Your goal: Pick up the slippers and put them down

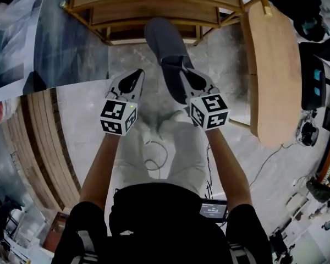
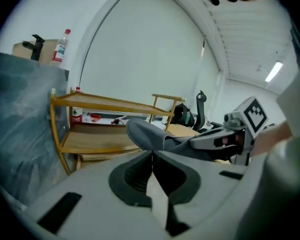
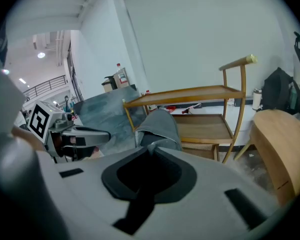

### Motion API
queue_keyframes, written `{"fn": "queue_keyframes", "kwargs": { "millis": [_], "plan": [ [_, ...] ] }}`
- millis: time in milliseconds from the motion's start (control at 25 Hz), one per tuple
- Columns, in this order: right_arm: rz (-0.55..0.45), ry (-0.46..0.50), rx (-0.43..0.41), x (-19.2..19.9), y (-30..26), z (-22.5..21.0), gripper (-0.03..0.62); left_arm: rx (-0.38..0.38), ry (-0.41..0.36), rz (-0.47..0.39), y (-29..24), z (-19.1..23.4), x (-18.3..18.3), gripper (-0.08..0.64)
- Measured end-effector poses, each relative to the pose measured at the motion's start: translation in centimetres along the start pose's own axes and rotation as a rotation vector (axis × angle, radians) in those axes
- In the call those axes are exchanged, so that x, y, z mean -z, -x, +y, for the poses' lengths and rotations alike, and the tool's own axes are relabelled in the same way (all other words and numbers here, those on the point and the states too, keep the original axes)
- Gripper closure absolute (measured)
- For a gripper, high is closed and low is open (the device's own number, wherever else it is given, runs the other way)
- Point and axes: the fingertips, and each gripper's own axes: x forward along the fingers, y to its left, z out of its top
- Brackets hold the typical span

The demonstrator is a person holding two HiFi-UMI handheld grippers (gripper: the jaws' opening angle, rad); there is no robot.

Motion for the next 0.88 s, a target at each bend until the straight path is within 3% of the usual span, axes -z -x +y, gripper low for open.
{"fn": "queue_keyframes", "kwargs": {
  "millis": [360,880],
  "plan": [
    [0.029,0.017,-0.022,8.0,-7.9,-1.6,0.578,0.018,-0.002,0.021,-5.1,3.4,8.8,0.554],
    [0.037,-0.002,-0.032,16.4,-17.9,-5.8,0.578,0.007,0.022,0.01,-13.8,8.0,17.2,0.555]
  ]
}}
